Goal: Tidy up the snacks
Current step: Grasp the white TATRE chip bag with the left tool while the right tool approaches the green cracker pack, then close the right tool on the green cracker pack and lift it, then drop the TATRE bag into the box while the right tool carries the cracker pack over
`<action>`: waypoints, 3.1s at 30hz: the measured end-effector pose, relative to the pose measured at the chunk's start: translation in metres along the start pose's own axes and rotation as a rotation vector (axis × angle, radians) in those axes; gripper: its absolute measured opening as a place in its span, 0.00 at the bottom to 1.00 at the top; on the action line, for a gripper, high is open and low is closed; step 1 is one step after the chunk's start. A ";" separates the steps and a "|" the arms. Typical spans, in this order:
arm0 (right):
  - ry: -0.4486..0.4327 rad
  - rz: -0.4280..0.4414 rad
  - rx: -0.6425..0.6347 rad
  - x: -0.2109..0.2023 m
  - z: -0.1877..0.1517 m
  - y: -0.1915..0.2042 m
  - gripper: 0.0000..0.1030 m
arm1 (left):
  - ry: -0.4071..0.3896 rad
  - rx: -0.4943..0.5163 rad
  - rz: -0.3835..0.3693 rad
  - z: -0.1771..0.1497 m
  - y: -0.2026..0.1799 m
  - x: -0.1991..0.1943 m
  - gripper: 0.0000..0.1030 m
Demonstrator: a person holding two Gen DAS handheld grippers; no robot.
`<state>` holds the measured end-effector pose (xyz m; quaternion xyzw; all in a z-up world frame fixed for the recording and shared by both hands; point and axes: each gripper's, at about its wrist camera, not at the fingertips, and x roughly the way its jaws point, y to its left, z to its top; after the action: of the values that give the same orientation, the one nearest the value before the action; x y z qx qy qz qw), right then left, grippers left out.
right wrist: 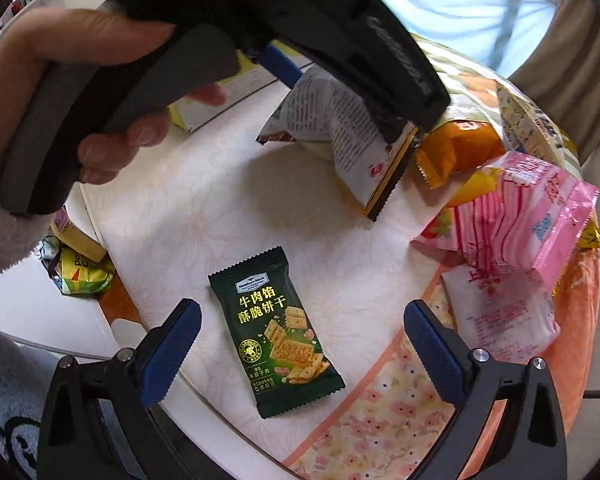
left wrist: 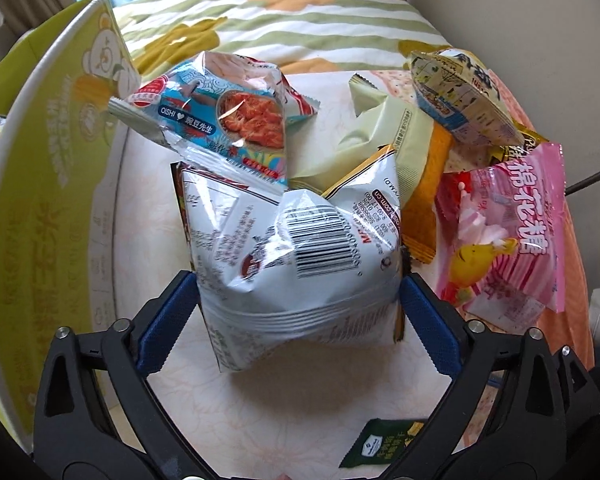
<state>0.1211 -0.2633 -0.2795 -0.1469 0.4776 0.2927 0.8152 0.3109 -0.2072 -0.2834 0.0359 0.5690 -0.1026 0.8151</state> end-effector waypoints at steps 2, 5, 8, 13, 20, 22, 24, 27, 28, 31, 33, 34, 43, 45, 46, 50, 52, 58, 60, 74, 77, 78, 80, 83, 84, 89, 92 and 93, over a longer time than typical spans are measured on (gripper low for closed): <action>0.008 0.003 -0.007 0.004 0.001 0.000 0.98 | 0.006 0.003 0.002 0.000 0.003 0.004 1.00; 0.017 0.000 -0.026 0.008 0.002 0.000 0.98 | -0.009 0.003 -0.012 0.002 0.005 0.005 1.00; 0.029 -0.006 -0.050 0.015 0.007 0.004 0.98 | -0.016 0.006 -0.033 0.002 0.009 0.006 1.00; 0.043 -0.017 -0.082 0.028 0.009 0.016 0.98 | -0.020 0.008 -0.072 0.002 0.014 0.009 0.94; 0.046 -0.020 -0.086 0.035 0.009 0.019 0.98 | -0.010 0.015 -0.127 -0.006 0.014 0.007 0.74; 0.040 -0.018 -0.092 0.034 0.006 0.018 0.98 | -0.008 0.018 -0.129 -0.010 0.013 0.004 0.72; 0.035 -0.018 -0.099 0.033 0.005 0.019 0.98 | -0.008 0.021 -0.129 -0.013 0.013 0.002 0.72; 0.032 -0.022 -0.123 0.033 0.002 0.024 0.96 | -0.006 0.025 -0.128 -0.019 0.012 -0.001 0.72; 0.035 -0.023 -0.133 0.034 0.002 0.026 0.92 | -0.007 0.024 -0.129 -0.020 0.013 -0.002 0.72; 0.055 -0.025 -0.169 0.040 -0.002 0.033 0.77 | -0.009 0.019 -0.134 -0.022 0.014 -0.005 0.72; 0.049 -0.018 -0.170 0.041 -0.004 0.035 0.73 | -0.014 0.018 -0.131 -0.024 0.015 -0.008 0.72; 0.050 -0.014 -0.172 0.041 -0.005 0.036 0.70 | -0.016 0.019 -0.131 -0.026 0.015 -0.009 0.72; 0.049 0.037 -0.176 0.037 -0.013 0.047 0.43 | -0.027 0.015 -0.123 -0.033 0.019 -0.021 0.72; 0.048 0.032 -0.179 0.037 -0.015 0.048 0.42 | -0.032 0.015 -0.120 -0.035 0.019 -0.024 0.72; 0.047 0.028 -0.182 0.037 -0.016 0.048 0.42 | -0.035 0.016 -0.119 -0.036 0.018 -0.027 0.72; 0.032 0.009 -0.184 0.029 -0.013 0.045 0.42 | -0.055 0.018 -0.111 -0.037 0.017 -0.040 0.72; 0.018 -0.006 -0.179 0.020 -0.013 0.045 0.42 | -0.069 0.017 -0.109 -0.037 0.017 -0.049 0.72; -0.019 -0.041 -0.152 -0.008 -0.005 0.040 0.42 | -0.144 0.009 -0.100 -0.038 0.018 -0.095 0.72; -0.032 -0.052 -0.143 -0.020 -0.001 0.038 0.42 | -0.177 0.000 -0.090 -0.037 0.021 -0.115 0.72; -0.168 -0.111 -0.086 -0.089 0.097 0.016 0.42 | -0.364 -0.095 0.013 -0.031 0.111 -0.220 0.72; -0.198 -0.113 -0.075 -0.092 0.128 0.025 0.42 | -0.374 -0.113 0.026 -0.028 0.143 -0.227 0.72; -0.207 -0.117 -0.070 -0.093 0.138 0.028 0.42 | -0.373 -0.119 0.027 -0.026 0.155 -0.228 0.72; -0.227 -0.131 -0.054 -0.093 0.159 0.039 0.42 | -0.372 -0.130 0.035 -0.023 0.179 -0.230 0.72; -0.246 -0.127 -0.020 -0.087 0.190 0.051 0.42 | -0.369 -0.148 0.041 -0.016 0.217 -0.229 0.72; -0.248 -0.125 -0.010 -0.084 0.198 0.054 0.42 | -0.363 -0.153 0.043 -0.014 0.230 -0.228 0.72; -0.245 -0.118 0.044 -0.061 0.246 0.073 0.42 | -0.317 -0.161 0.051 -0.002 0.286 -0.207 0.72; -0.233 -0.120 0.097 -0.044 0.271 0.083 0.42 | -0.278 -0.151 0.036 0.006 0.308 -0.190 0.72; -0.230 -0.119 0.119 -0.039 0.277 0.085 0.42 | -0.264 -0.146 0.027 0.009 0.315 -0.184 0.73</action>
<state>0.2462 -0.0654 -0.1036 -0.0921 0.3879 0.2299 0.8878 0.3237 0.1219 -0.1264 -0.0294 0.4624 -0.0539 0.8845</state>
